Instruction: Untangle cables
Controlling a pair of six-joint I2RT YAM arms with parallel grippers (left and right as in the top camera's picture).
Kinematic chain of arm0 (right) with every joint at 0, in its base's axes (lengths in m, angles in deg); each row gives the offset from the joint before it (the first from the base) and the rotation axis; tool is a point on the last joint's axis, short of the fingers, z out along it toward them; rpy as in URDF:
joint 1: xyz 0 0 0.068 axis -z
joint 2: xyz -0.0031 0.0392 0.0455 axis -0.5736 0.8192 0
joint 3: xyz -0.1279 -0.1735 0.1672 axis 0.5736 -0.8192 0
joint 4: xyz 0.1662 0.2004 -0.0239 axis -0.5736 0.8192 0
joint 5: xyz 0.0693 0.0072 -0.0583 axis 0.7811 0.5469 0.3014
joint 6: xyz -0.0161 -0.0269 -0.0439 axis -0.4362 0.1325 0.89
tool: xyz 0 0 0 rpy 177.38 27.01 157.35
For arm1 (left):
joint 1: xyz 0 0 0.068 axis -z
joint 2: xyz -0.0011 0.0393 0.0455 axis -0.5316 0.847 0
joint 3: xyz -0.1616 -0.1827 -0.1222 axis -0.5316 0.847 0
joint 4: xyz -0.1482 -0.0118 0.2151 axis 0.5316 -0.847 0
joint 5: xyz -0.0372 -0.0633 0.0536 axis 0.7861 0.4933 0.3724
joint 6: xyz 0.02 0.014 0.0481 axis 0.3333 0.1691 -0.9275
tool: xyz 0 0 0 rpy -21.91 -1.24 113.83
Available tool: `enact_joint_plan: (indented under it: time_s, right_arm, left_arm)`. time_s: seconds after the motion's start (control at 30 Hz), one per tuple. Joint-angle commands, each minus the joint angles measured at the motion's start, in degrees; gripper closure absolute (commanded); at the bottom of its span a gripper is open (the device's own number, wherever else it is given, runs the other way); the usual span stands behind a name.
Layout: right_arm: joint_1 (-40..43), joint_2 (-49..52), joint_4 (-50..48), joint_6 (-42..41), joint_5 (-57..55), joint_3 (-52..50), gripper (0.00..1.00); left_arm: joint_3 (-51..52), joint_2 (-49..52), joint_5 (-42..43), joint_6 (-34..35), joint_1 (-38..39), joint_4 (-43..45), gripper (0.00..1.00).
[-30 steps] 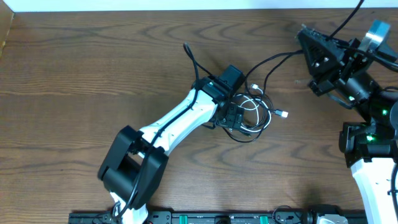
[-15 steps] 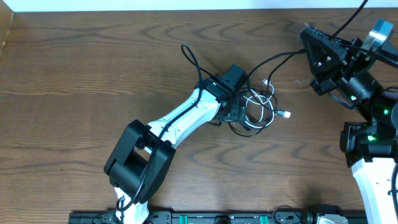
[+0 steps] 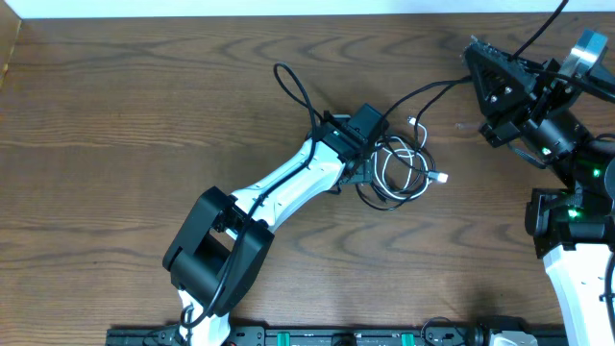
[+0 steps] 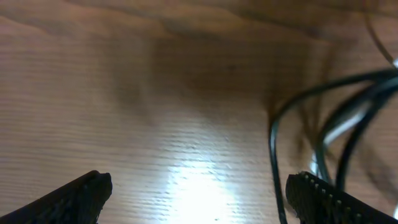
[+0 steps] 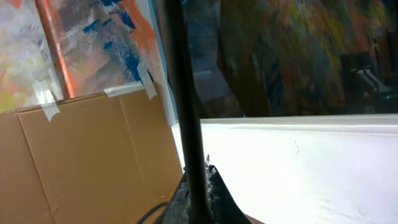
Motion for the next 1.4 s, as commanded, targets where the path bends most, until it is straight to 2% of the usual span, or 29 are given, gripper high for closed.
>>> enact_joint_plan:
  time_s: [0.0,0.13,0.3,0.4,0.5,0.6,0.97,1.23,1.37]
  right_arm:
    - [0.2,-0.6,-0.2,-0.8,-0.8,0.7,0.99]
    - [0.3,-0.7,-0.2,-0.8,-0.6,0.7,0.99]
    - [0.2,-0.6,0.8,-0.8,-0.6,0.7,0.99]
    - [0.2,-0.6,2.3,-0.8,-0.6,0.7,0.99]
    - [0.2,-0.6,3.1,-0.7,-0.6,0.7,0.99]
    - [0.3,-0.6,3.2,-0.7,-0.7,0.7,0.99]
    - [0.5,-0.7,0.1,-0.8,-0.7,0.7,0.99]
    - [3.2,-0.8,-1.6,-5.5,-0.1,0.7,0.99]
    - [3.6,-0.8,-2.0,-5.7,0.2,0.7,0.99]
  left_arm:
    - [0.9,0.8,-1.7,0.9,-0.1,-0.2,0.05]
    - [0.9,0.4,2.0,-3.3,-0.4,-0.5,0.07]
    - [0.9,-4.3,1.6,-4.1,-2.2,-4.0,0.19]
    - [0.9,-10.1,2.2,-4.1,-3.1,-2.7,0.18]
    - [0.9,-14.6,5.7,-4.3,-3.1,0.3,0.1]
    - [0.9,-16.7,9.4,-4.2,-3.1,2.0,0.09]
    - [0.9,-10.8,18.5,-3.0,-3.0,4.0,0.04]
    - [0.9,-5.3,24.6,-3.2,-2.7,8.5,0.03]
    - [0.9,-2.8,24.6,-3.2,-1.8,9.6,0.02]
